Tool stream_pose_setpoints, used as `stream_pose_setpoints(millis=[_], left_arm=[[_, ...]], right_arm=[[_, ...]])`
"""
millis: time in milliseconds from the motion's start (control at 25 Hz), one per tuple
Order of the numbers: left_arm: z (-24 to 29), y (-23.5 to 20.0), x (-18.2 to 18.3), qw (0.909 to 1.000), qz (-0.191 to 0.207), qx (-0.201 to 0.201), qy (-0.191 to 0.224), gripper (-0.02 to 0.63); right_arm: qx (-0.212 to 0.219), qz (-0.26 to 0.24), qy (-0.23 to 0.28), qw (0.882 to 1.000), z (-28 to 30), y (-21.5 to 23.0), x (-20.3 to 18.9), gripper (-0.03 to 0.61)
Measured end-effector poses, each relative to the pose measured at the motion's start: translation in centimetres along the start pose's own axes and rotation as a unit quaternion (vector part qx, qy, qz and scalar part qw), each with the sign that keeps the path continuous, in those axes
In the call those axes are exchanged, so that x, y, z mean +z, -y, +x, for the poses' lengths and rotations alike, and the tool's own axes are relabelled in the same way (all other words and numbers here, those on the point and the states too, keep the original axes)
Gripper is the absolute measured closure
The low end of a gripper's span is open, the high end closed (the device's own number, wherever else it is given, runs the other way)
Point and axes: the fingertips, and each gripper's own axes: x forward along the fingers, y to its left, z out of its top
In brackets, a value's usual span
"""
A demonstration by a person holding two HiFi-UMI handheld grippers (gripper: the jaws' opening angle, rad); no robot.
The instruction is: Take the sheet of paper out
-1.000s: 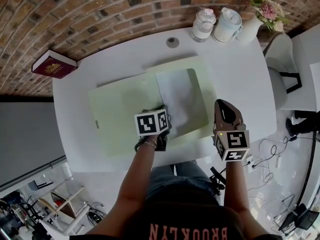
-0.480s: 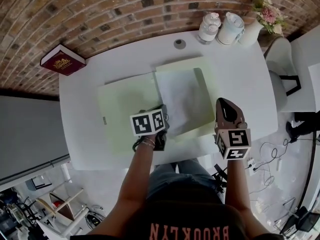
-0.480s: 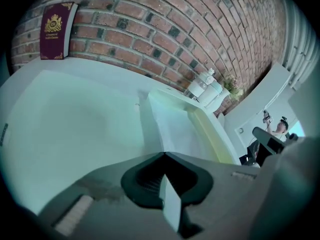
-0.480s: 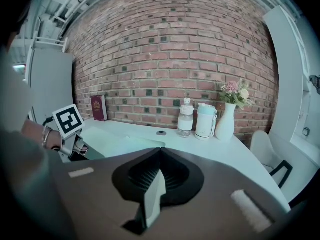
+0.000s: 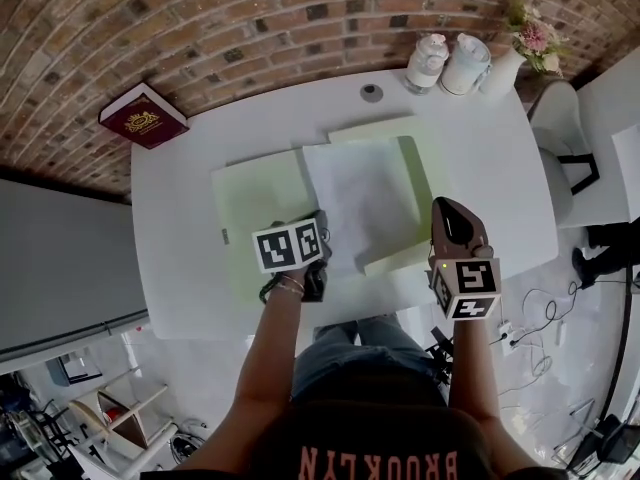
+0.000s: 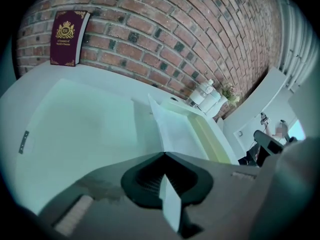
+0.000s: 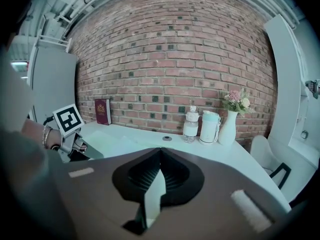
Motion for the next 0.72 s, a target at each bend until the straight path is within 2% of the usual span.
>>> stream_pose_setpoints(millis=[400,600,720], left_arm=[[-2.6,-0.7,0.3,0.9997,0.009,-0.01,0.019,0.612],[-4.5,-1.3,0.6,0.9993,0.012,-0.015,0.033,0.612],[-6.0,-1.6,0.9,0.9988,0.017,-0.02,0.042,0.612]], right_arm=[[-0.005,-0.016,0.002,1.0,-1.7,-1.8,0.8,0.575],[-0.007,-0.029,0.027,0.999,-2.1,-3.2,2.4,0.575],[-0.008,-0.03,0.02,0.999,-2.5,-4.3,2.2,0.575]])
